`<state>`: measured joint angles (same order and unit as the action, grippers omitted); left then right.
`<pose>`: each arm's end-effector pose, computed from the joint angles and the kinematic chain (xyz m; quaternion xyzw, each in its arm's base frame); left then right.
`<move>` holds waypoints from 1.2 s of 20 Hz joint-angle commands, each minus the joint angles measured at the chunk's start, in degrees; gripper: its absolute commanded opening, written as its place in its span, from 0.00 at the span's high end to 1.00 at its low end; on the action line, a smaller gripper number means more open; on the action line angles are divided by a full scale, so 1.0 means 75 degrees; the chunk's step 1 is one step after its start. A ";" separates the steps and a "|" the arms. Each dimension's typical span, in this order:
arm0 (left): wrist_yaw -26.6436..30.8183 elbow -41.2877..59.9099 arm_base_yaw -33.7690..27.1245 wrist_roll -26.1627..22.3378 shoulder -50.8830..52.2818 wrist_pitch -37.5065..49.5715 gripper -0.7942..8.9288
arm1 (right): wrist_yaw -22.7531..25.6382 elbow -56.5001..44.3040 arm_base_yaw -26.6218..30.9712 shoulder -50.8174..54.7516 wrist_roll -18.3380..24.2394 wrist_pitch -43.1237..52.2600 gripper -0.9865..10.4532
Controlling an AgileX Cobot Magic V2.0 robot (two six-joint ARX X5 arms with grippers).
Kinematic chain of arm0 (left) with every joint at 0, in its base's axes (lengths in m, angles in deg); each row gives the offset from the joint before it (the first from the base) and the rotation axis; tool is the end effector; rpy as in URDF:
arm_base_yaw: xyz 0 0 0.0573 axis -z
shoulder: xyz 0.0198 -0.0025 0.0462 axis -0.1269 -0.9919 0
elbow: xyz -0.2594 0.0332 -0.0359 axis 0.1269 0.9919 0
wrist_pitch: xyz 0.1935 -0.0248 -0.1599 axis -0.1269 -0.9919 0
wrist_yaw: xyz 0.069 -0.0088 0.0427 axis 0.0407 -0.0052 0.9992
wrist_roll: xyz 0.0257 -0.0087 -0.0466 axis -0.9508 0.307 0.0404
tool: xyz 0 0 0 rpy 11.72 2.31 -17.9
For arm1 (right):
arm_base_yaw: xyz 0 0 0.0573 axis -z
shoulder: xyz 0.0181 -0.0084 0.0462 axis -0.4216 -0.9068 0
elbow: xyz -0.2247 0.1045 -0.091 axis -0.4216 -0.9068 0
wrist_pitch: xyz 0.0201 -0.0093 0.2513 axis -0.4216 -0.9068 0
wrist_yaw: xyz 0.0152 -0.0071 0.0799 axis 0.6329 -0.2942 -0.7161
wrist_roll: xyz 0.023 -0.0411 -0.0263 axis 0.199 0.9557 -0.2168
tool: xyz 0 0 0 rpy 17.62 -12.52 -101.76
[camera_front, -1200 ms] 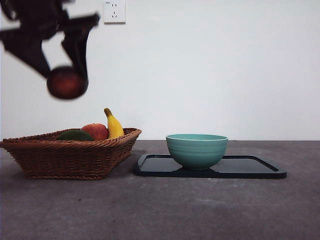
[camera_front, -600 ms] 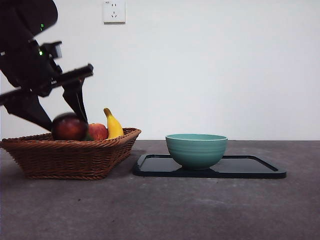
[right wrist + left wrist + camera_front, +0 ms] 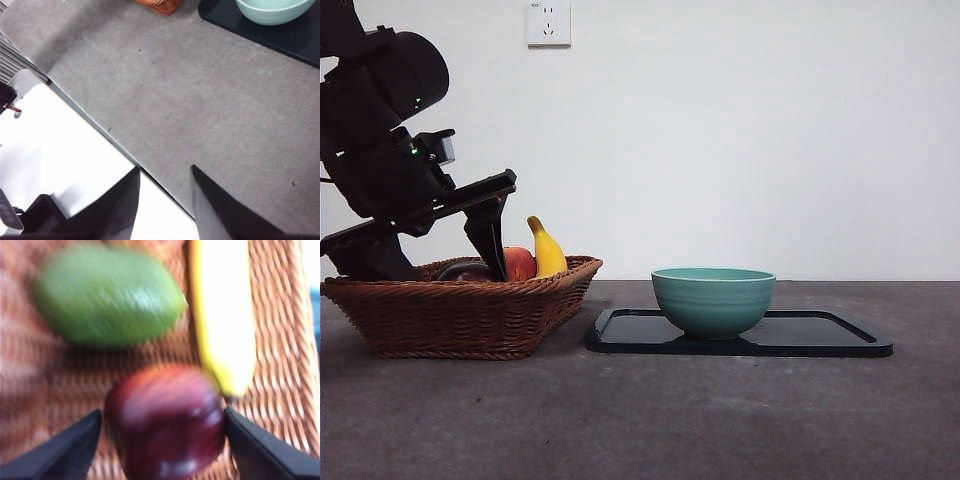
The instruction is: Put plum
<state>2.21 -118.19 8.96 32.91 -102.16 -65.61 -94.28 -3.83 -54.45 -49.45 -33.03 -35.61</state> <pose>0.3167 -0.0967 0.1910 -0.1287 0.4642 -0.1100 0.8694 0.0570 0.0450 0.2987 0.0333 0.4057 0.3779 0.8315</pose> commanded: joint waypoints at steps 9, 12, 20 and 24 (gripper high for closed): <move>-0.0653 -0.0082 0.0038 -0.0752 0.2355 -0.1157 0.49 | -0.0009 0.0058 -0.0047 -0.0009 -0.0099 0.0166 0.77; -0.1743 -0.0082 0.0044 -0.1201 0.3611 -0.2294 0.50 | 0.0017 0.0058 -0.0047 -0.0020 -0.0181 0.0708 0.77; -0.3296 -0.0082 0.0061 -0.2684 0.5330 -0.4995 0.50 | 0.0050 0.0058 -0.0047 -0.0026 -0.0600 0.1134 0.77; -0.3348 -0.0082 0.0152 -0.3031 0.5587 -0.5453 0.50 | 0.0047 0.0058 -0.0047 -0.0026 -0.0813 0.1134 0.77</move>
<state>-22.59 -118.16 9.88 11.88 -59.89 -106.75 -94.14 -3.83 -54.45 -49.45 -38.06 -27.65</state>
